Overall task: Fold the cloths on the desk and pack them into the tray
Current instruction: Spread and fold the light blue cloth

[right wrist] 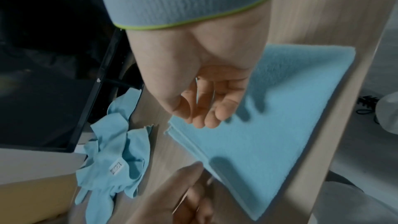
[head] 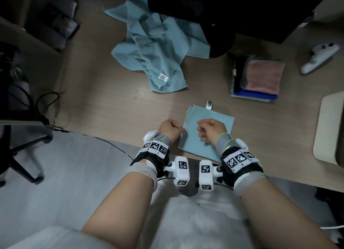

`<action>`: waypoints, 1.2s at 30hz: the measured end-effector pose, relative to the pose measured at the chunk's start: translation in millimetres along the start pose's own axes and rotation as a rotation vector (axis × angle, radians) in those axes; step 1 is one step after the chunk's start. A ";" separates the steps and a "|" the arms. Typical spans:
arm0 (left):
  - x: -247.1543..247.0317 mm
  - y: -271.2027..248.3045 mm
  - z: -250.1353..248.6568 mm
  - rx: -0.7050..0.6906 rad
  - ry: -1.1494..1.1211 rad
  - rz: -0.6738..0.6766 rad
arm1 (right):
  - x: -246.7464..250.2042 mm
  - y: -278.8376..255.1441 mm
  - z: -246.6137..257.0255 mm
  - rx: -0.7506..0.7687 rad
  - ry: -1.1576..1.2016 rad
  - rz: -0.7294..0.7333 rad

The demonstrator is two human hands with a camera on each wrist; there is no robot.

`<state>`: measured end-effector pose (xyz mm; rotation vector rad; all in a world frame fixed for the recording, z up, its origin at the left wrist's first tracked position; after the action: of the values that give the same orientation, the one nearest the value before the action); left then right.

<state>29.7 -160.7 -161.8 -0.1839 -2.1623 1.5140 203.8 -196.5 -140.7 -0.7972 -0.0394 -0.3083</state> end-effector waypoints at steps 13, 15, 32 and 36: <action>-52.8 -30.0 15.0 0.021 -0.198 0.101 | 66.4 -36.8 -56.8 -0.126 0.218 0.075; -52.1 -30.6 15.8 0.005 -0.183 0.106 | 67.5 -37.9 -63.2 -0.100 0.271 0.036; -29.3 -25.6 -11.5 -0.021 -0.261 0.138 | 74.6 -10.0 -32.3 0.050 0.173 -0.142; -20.0 -13.6 -11.4 -0.011 -0.181 0.071 | 76.3 -4.4 -35.5 0.058 0.087 -0.209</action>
<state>54.7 -163.8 -152.7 -0.1333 -2.3272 1.6135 272.5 -244.2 -151.0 -0.7222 -0.0495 -0.5372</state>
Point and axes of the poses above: each hand's wrist, its own y-axis towards the middle knuckle, its own x-axis out of the back of the hand, z = x × y, the point moved 6 cm from there along y, towards the middle knuckle, and after that the axes turned 14 degrees about x, right-handed, at the moved point
